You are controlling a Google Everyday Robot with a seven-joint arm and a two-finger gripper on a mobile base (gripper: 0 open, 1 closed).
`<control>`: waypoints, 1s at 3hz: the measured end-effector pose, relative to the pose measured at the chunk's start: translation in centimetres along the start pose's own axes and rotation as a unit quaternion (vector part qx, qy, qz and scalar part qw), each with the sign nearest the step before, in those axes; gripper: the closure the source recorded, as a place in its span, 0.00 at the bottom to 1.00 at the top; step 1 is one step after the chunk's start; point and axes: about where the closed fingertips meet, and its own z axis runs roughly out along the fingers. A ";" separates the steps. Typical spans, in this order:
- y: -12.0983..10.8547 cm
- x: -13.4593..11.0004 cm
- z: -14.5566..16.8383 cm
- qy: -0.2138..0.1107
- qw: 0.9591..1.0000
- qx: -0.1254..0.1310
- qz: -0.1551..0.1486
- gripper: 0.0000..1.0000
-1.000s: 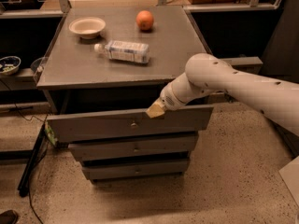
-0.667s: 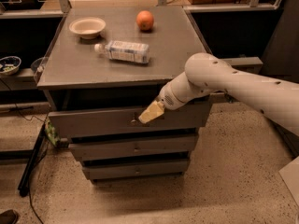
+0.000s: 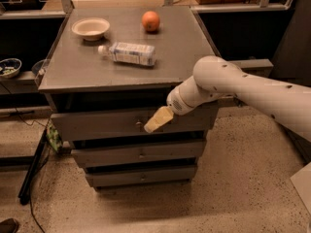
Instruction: Close top drawer
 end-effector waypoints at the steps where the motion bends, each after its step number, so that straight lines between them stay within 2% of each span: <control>1: 2.4 0.8 -3.6 -0.009 1.000 0.007 0.005 0.00; 2: 2.5 0.9 -4.1 -0.010 1.000 0.008 0.006 0.00; 3: 2.5 0.9 -4.1 -0.010 1.000 0.008 0.006 0.19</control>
Offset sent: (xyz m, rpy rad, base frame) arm -0.0620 -0.0279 0.0513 0.0220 -0.0264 -0.0361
